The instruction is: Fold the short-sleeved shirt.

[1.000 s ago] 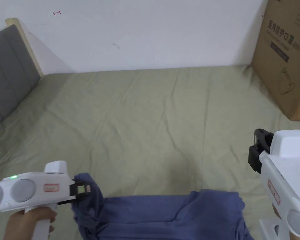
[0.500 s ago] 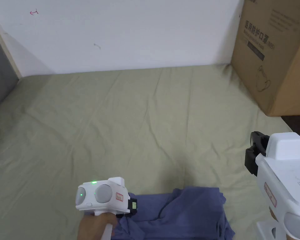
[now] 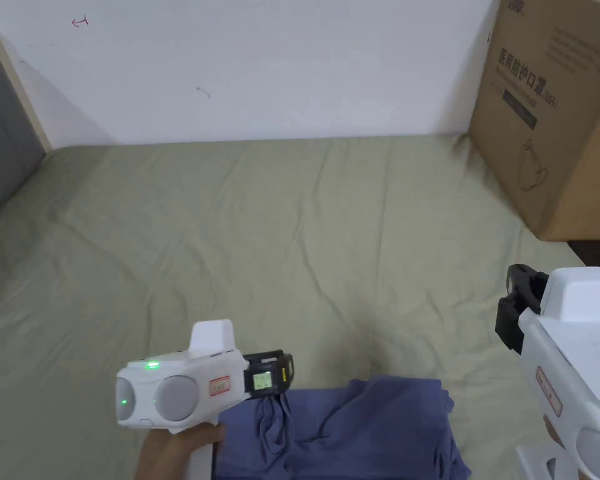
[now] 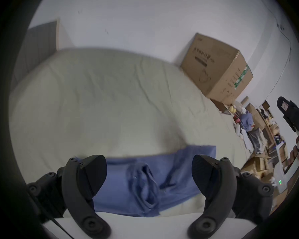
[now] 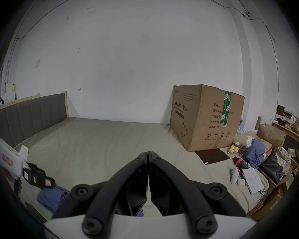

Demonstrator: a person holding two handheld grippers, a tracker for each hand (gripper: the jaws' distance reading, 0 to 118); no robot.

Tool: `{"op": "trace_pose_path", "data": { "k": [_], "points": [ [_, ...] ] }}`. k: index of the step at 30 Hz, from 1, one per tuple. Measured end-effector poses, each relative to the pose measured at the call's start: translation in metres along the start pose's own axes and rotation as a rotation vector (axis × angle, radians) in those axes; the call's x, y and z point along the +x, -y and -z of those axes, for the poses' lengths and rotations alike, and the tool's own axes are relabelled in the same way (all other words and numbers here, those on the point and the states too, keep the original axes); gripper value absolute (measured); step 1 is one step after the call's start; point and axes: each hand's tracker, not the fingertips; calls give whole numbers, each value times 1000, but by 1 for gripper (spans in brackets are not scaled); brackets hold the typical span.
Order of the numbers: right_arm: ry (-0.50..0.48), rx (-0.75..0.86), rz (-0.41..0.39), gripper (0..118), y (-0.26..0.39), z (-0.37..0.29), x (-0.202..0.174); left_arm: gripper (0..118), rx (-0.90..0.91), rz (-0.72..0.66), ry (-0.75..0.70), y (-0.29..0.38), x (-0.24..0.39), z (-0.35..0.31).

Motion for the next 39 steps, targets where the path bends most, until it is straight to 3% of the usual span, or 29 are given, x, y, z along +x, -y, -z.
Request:
{"op": "trace_pose_path", "data": {
  "k": [3, 6, 8, 9, 10, 11, 13, 26, 36, 39],
  "points": [
    [-5, 7, -1, 0, -2, 0, -1, 100, 90, 22, -88, 2, -11, -17],
    [-7, 9, 1, 0, -3, 0, -1, 82, 154, 56, -151, 15, -23, -18],
    [-8, 8, -2, 0, -3, 0, -2, 61, 191, 82, -186, 28, -29, -16],
    [-6, 8, -3, 0, -3, 0, -2, 43, 184, 87, -187, 35, -41, -4],
    [-6, 6, -4, 0, -2, 0, -2, 17, 170, 80, -187, 39, -45, -1],
    [-6, 5, -2, 0, -2, 1, -1, 7, 151, 75, -182, 44, -48, 5],
    [-4, -1, 5, 0, 0, 2, -1, 0, 96, 40, -157, 53, -51, 13],
    [17, -32, 27, 0, 9, 7, 14, 0, -138, 75, -52, 99, 1, 80],
    [59, -37, 24, 0, 10, 2, 28, 0, -158, 105, -19, 105, 22, 106],
    [59, -34, 21, 0, 9, -2, 29, 0, -106, 35, 34, 93, 13, 86]
  ]
}}
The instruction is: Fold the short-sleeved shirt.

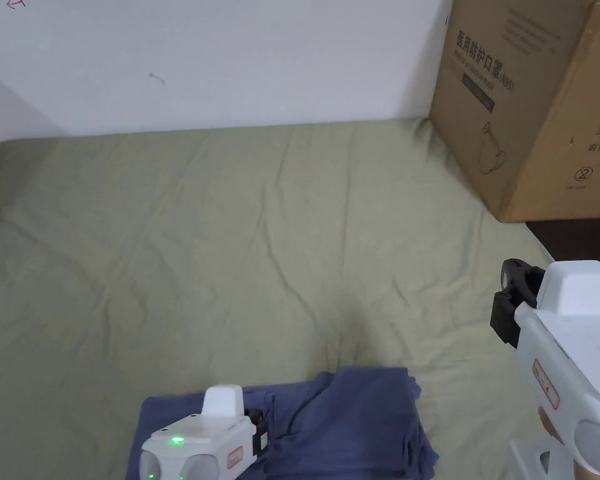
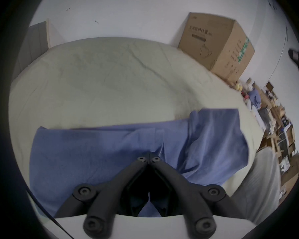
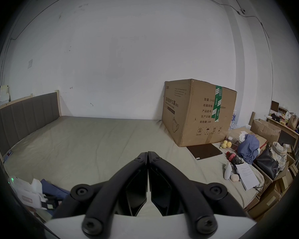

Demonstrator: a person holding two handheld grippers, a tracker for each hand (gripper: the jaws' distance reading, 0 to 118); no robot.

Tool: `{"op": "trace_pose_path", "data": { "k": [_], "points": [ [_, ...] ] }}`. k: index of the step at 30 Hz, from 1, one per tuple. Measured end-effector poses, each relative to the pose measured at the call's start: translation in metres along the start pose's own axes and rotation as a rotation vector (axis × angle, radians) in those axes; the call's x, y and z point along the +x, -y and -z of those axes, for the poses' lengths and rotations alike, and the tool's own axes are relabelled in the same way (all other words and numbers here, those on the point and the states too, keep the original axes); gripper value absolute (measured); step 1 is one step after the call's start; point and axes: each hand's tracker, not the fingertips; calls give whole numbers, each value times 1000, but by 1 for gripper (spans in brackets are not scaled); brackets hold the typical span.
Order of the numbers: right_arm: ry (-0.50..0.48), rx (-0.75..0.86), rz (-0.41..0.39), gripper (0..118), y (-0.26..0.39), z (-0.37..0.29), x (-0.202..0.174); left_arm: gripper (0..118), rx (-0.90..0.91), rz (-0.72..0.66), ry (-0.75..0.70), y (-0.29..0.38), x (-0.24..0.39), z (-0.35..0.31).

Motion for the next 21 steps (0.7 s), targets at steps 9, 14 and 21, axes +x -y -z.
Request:
{"op": "trace_pose_path", "data": {
  "k": [9, 14, 21],
  "points": [
    [-21, 13, -2, 0, -4, -1, -9, 0, 70, -255, 174, -44, -88, -93],
    [-42, 14, -15, 0, -6, 1, -20, 11, 12, -377, 177, -44, -149, -107],
    [-67, 1, -44, 0, -6, 3, -35, 101, -80, -485, 191, -24, -203, -87]
  ]
}}
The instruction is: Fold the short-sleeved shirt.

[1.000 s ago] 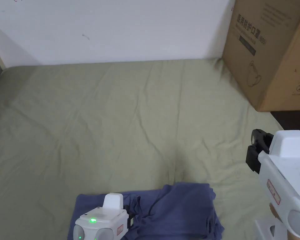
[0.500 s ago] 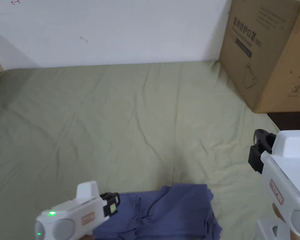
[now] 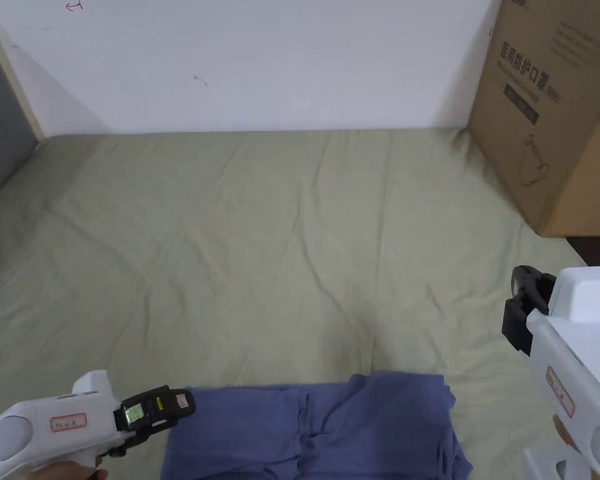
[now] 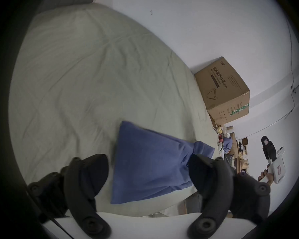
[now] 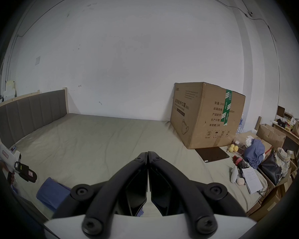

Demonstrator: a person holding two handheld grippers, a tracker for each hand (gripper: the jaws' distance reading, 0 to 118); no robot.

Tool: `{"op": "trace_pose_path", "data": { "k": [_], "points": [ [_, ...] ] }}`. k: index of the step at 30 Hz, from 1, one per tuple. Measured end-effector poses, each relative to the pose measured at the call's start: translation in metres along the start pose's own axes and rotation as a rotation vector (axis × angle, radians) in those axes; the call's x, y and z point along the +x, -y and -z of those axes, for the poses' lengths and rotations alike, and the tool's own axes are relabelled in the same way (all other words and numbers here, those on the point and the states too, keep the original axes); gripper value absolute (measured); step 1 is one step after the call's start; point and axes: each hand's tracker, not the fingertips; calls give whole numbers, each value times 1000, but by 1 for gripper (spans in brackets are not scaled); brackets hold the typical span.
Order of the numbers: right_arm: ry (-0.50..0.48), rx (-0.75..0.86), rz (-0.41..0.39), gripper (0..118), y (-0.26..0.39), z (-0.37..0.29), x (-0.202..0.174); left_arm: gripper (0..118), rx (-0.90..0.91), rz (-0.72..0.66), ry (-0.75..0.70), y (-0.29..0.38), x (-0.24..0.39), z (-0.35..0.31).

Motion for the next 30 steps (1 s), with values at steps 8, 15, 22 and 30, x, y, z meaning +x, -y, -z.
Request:
{"op": "trace_pose_path", "data": {
  "k": [8, 15, 22, 30],
  "points": [
    [-9, -14, -35, 0, -4, 5, -10, 100, -72, -48, 63, 2, -41, 39],
    [0, -30, -38, 0, 1, 9, -9, 49, -104, 57, 68, -4, -53, 58],
    [5, -47, -34, 0, 5, 10, -6, 11, -88, 105, 54, 5, -31, 57],
    [-3, -25, -33, 0, -2, 9, -6, 8, -21, 213, -45, 9, 11, 20]
  ]
}}
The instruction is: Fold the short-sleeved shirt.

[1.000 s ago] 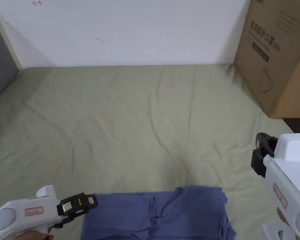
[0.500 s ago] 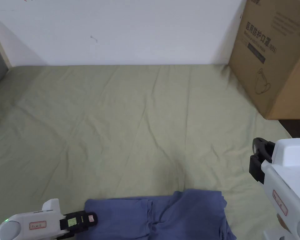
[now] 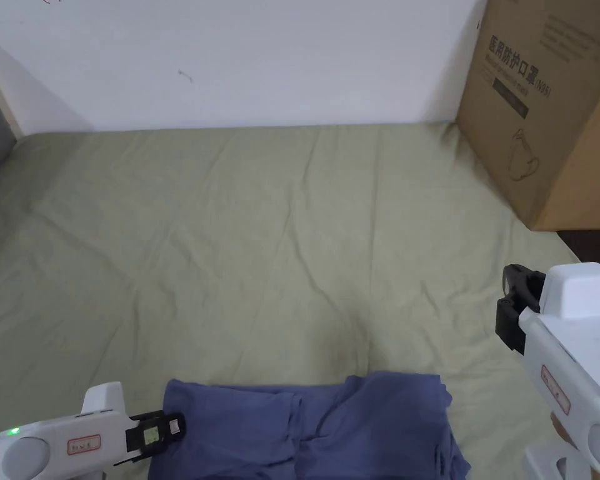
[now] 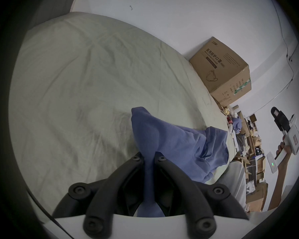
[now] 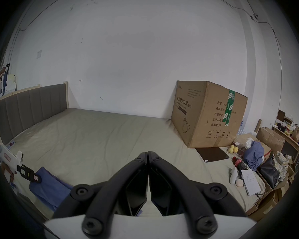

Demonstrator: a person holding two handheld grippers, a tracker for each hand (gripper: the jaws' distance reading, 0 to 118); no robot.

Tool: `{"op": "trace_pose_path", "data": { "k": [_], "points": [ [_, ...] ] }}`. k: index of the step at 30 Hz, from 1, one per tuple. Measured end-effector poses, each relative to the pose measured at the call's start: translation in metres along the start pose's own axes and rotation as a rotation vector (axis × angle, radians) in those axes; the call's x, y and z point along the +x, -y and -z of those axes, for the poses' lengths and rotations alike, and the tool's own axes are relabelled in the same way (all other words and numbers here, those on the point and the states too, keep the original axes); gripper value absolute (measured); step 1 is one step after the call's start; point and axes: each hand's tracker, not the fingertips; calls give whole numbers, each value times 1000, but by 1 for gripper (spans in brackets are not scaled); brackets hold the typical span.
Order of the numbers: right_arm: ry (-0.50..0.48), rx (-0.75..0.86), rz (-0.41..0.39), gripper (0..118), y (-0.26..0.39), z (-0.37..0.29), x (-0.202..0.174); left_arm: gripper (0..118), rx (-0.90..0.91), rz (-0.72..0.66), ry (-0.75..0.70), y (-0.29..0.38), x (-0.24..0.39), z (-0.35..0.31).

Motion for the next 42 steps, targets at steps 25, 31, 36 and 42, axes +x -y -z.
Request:
{"op": "trace_pose_path", "data": {
  "k": [25, 31, 36, 42],
  "points": [
    [-49, 41, 48, 0, -4, -22, 5, 8, -59, 181, -106, -45, 171, -36],
    [-22, 41, 50, 0, 2, -26, 19, 8, -157, 252, -78, -37, 215, 28],
    [-5, 37, 52, 0, 8, -25, 30, 8, -249, 290, -59, -17, 248, 81],
    [19, 19, 61, 0, 17, -24, 41, 8, -332, 303, -105, 12, 260, 147]
  ]
}}
